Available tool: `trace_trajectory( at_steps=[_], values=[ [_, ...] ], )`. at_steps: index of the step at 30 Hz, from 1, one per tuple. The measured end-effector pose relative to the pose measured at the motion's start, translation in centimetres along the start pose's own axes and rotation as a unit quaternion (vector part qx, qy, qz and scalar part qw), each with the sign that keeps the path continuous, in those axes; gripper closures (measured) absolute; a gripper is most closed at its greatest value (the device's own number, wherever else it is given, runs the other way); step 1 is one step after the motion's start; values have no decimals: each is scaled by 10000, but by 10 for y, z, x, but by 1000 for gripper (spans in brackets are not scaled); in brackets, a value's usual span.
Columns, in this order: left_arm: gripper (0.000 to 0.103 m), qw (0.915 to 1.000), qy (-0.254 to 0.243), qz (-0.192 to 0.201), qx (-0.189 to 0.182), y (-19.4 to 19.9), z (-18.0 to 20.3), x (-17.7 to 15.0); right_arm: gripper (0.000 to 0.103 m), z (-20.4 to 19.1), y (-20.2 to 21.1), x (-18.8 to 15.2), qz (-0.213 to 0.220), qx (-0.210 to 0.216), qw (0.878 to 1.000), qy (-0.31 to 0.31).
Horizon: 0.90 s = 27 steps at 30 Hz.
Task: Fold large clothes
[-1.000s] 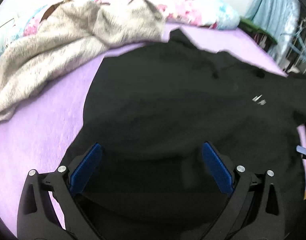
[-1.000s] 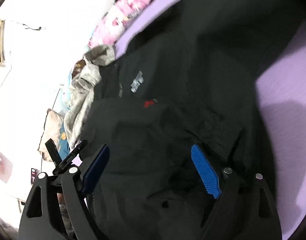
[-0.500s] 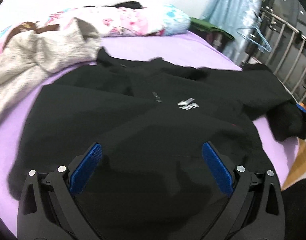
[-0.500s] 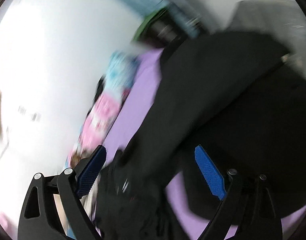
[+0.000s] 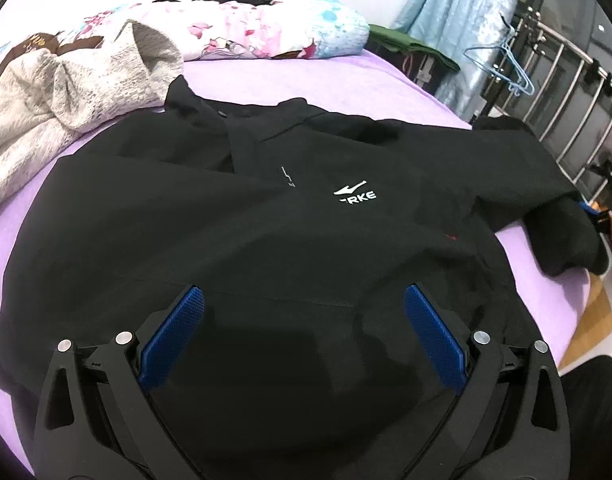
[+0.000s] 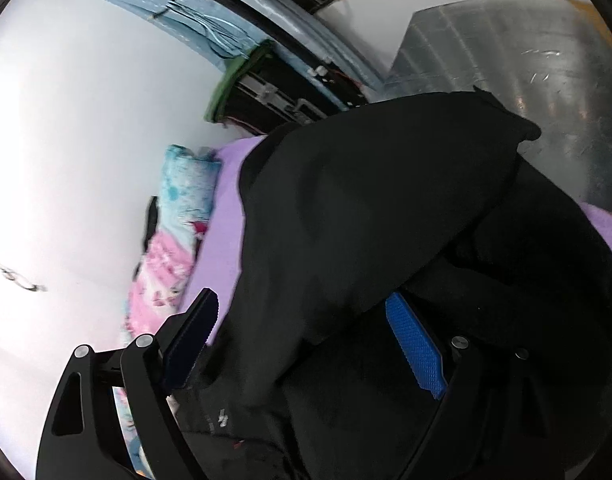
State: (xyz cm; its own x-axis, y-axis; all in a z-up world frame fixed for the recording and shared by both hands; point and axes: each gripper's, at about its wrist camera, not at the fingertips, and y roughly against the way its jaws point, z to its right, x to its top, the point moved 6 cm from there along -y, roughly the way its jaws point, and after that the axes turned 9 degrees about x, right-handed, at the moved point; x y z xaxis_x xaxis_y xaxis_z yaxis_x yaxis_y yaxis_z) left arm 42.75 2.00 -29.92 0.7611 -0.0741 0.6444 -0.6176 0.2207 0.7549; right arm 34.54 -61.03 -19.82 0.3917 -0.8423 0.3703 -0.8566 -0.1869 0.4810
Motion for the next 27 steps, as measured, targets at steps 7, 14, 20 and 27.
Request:
trace_trajectory(
  at_steps=[7,14,20,27],
  values=[
    [6,10000,-42,-5,-29,1,2,0,27,-12,-16,10,-11,-473,9988,110],
    [6,10000,3,7,-41,2,1,1,53,-3,-31,21,-41,-648,9976,-221],
    [6,10000,-2,-10,-61,2,1,0,85,6,-34,22,-44,-806,9965,-212],
    [6,9996,186,30,-210,8,-1,4,98,-46,-18,10,248,-587,9931,980]
  ],
)
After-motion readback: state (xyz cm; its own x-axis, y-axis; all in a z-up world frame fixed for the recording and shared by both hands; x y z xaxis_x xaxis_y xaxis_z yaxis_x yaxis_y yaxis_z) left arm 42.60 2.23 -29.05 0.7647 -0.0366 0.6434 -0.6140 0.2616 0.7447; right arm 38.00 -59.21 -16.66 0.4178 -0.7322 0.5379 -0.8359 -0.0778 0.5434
